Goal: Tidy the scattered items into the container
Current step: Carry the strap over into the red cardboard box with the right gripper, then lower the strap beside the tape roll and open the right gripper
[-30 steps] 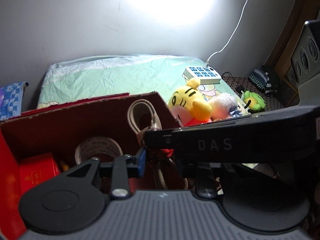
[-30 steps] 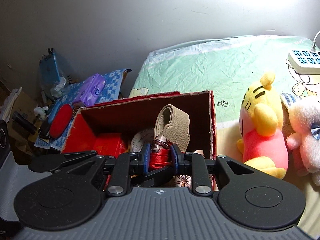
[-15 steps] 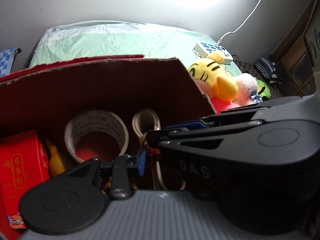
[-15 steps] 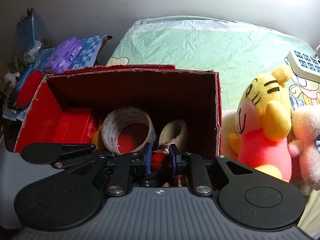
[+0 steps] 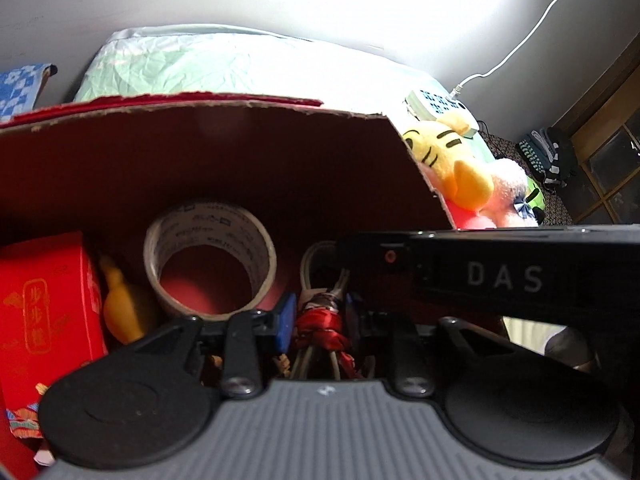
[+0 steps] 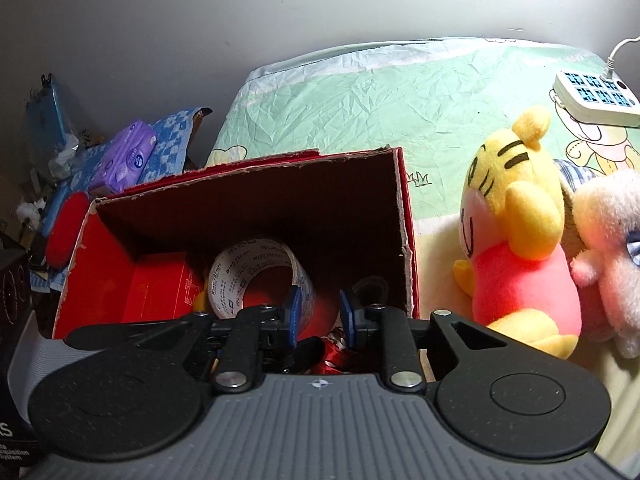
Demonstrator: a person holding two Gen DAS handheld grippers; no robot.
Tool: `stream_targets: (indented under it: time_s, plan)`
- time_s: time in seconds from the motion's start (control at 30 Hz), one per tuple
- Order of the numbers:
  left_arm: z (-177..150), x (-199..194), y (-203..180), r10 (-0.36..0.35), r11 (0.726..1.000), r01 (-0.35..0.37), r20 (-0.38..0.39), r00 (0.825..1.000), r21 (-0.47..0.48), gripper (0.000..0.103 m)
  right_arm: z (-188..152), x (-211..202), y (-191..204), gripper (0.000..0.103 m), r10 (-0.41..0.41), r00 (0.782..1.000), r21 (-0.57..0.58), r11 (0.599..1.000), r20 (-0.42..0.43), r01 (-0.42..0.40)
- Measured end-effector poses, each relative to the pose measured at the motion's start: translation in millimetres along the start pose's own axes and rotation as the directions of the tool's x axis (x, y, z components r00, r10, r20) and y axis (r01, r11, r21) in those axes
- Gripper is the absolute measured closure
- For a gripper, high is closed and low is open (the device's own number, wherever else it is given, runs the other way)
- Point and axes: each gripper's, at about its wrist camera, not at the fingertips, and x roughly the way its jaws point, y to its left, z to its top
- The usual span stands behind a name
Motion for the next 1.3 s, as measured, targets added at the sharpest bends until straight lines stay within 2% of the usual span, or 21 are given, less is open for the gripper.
stream_targets:
  time_s: [0.2, 0.37, 0.5, 0.57, 0.63, 0.73, 1.0, 1.2, 1.3]
  plan:
    - [-1, -8, -5, 0.084, 0.996, -0.084, 0.009, 0.996, 0.003, 0.08, -9, -8, 3, 0.078, -0.002, 1.0, 0.009, 1.0, 0.021, 0.002]
    - [-2, -15, -11, 0.118, 0.993, -0.118, 0.012, 0.993, 0.015, 0.078, -12, -10, 1, 0.077, -0.005, 1.0, 0.023, 1.0, 0.024, 0.004]
    - [-4, -23, -17, 0.181, 0.983, -0.181, 0.018, 0.983, 0.029, 0.077, -16, -13, 0, 0.077, -0.005, 1.0, 0.03, 1.0, 0.023, 0.004]
    - [-5, -26, -18, 0.217, 0.975, -0.218, 0.026, 0.976, 0.029, 0.071, -18, -14, 1, 0.076, -0.007, 1.0, 0.038, 0.999, 0.023, 0.006]
    - [-7, -30, -19, 0.259, 0.965, -0.26, 0.036, 0.965, 0.026, 0.058, -20, -17, 1, 0.075, -0.007, 1.0, 0.046, 0.999, 0.028, 0.006]
    - [-10, -36, -18, 0.306, 0.952, -0.307, 0.049, 0.951, 0.017, 0.057, -23, -21, 3, 0.074, -0.014, 0.999, 0.043, 0.999, 0.036, 0.012]
    - [-20, -51, -11, 0.367, 0.93, -0.366, 0.055, 0.929, -0.032, 0.056, -28, -23, 10, 0.074, -0.012, 0.999, 0.033, 0.999, 0.037, 0.011]
    - [-25, -63, -12, 0.449, 0.893, -0.449, 0.097, 0.888, -0.027, 0.04, -31, -26, 18, 0.071, -0.023, 0.999, 0.008, 1.0, 0.047, 0.023]
    - [-25, -67, -13, 0.471, 0.882, -0.471, 0.111, 0.875, -0.029, 0.034, -32, -27, 20, 0.069, -0.038, 0.998, -0.005, 0.999, 0.053, 0.038]
